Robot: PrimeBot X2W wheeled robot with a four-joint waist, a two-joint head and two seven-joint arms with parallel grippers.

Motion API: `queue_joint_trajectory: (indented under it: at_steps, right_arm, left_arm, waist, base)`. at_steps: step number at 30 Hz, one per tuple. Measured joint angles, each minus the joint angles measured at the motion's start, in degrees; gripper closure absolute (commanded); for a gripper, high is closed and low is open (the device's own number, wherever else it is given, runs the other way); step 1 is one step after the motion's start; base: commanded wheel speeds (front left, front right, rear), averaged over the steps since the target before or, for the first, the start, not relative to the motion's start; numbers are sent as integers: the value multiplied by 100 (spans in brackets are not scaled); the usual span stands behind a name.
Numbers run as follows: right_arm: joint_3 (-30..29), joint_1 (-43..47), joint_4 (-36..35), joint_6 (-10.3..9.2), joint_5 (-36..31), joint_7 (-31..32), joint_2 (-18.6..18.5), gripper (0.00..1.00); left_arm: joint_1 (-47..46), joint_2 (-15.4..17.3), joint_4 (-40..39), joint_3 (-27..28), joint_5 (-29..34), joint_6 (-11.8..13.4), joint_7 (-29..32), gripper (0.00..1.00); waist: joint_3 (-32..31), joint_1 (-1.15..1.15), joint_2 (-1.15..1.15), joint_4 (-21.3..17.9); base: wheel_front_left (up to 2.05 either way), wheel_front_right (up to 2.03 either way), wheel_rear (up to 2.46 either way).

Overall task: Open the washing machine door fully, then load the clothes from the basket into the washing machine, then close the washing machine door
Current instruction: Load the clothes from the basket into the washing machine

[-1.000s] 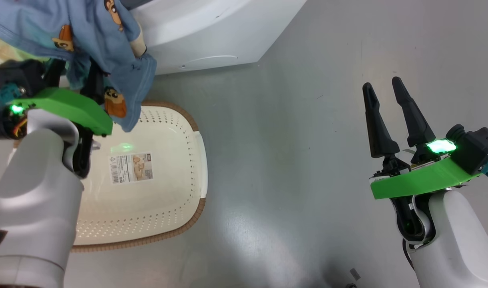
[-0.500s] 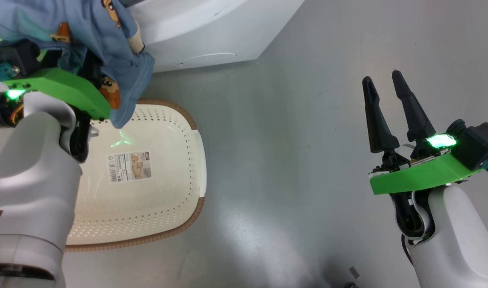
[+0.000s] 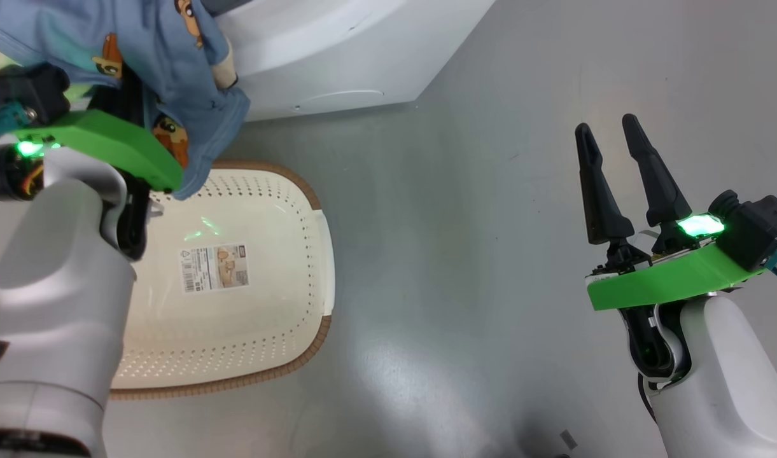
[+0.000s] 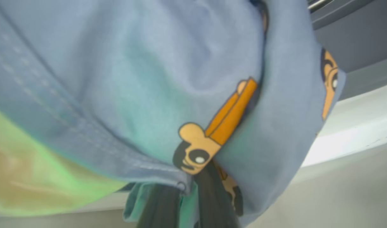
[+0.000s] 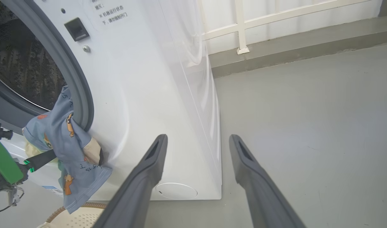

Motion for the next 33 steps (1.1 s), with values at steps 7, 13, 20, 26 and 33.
queue_joint_trajectory:
  at_steps: [7, 13, 20, 26, 33]
  right_arm:
    - [-1, 29, 25, 0, 0, 0, -7, 0]
    - [5, 36, 30, 0, 0, 0, -14, 0]
    - [7, 44, 31, 0, 5, 0, -34, 0]
    - [5, 47, 29, 0, 5, 0, -31, 0]
    - [14, 39, 21, 0, 19, 0, -11, 0]
  left_arm:
    - [502, 56, -713, -27, 0, 0, -3, 100]
    - [949, 126, -1573, 49, 31, 0, -26, 100]
    - [1306, 324, -2708, 285, 157, 198, -25, 100]
    - [1264, 589, -3279, 368, 200, 403, 281, 100]
    - [553, 776, -3098, 357, 263, 479, 805, 100]
  waist:
    - [-130, 0, 0, 29]
    - [-215, 0, 0, 89]
    - [-260, 0, 0, 112]
    - [-212, 0, 0, 92]
    - [-78, 0, 0, -22]
  base:
    - [0, 0, 0]
    - [0, 0, 0]
    - [0, 0, 0]
    - [0, 0, 0]
    - [0, 0, 0]
